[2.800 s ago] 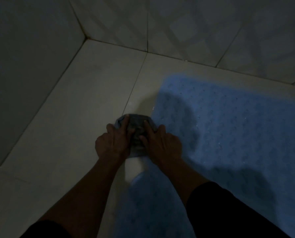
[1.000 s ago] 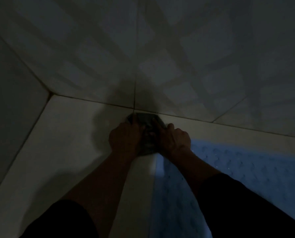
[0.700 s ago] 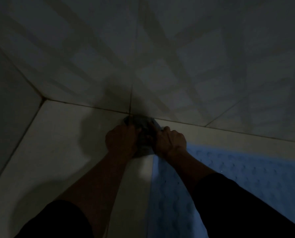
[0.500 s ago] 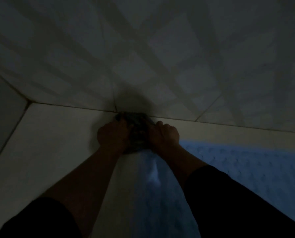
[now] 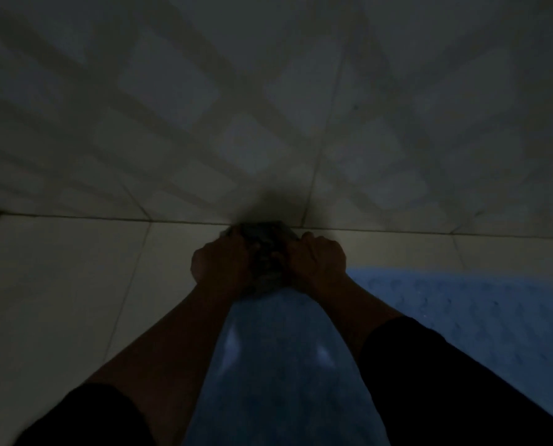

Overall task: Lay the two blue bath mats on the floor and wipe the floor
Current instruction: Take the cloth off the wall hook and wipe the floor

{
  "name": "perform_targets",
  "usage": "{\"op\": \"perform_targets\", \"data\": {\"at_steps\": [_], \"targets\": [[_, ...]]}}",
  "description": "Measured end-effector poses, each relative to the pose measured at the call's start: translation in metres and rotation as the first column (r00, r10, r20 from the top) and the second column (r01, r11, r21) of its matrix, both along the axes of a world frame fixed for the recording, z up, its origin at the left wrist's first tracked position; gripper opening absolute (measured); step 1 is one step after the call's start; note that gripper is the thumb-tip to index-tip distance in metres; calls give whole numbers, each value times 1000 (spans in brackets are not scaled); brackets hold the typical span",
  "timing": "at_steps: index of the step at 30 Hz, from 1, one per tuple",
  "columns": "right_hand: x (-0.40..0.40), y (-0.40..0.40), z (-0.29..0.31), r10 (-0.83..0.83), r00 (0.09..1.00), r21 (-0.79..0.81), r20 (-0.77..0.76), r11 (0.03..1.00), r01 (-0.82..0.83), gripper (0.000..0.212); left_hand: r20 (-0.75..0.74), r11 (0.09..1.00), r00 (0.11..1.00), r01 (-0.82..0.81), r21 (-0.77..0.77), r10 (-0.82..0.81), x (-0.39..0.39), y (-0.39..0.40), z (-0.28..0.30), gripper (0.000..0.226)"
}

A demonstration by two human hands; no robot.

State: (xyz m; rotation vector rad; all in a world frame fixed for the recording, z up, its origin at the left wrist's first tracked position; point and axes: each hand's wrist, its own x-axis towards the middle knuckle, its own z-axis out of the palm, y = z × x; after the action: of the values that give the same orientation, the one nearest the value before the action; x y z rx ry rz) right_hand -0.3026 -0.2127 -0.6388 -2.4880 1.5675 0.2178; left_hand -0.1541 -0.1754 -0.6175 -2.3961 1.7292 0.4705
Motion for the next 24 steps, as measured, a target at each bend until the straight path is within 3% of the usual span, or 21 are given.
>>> {"op": "perform_targets", "data": {"at_steps": [13,24], "targets": [[-143,-22,-5,-31,999,-37,45,999,33,56,-18,1000,1000,23,-18,-23,-134,-26,-20,69],[-258,-28,-15,-162,983,-2,89,987,163,55,-26,995,998,51,-91,-53,-250,-33,-33,63]]}}
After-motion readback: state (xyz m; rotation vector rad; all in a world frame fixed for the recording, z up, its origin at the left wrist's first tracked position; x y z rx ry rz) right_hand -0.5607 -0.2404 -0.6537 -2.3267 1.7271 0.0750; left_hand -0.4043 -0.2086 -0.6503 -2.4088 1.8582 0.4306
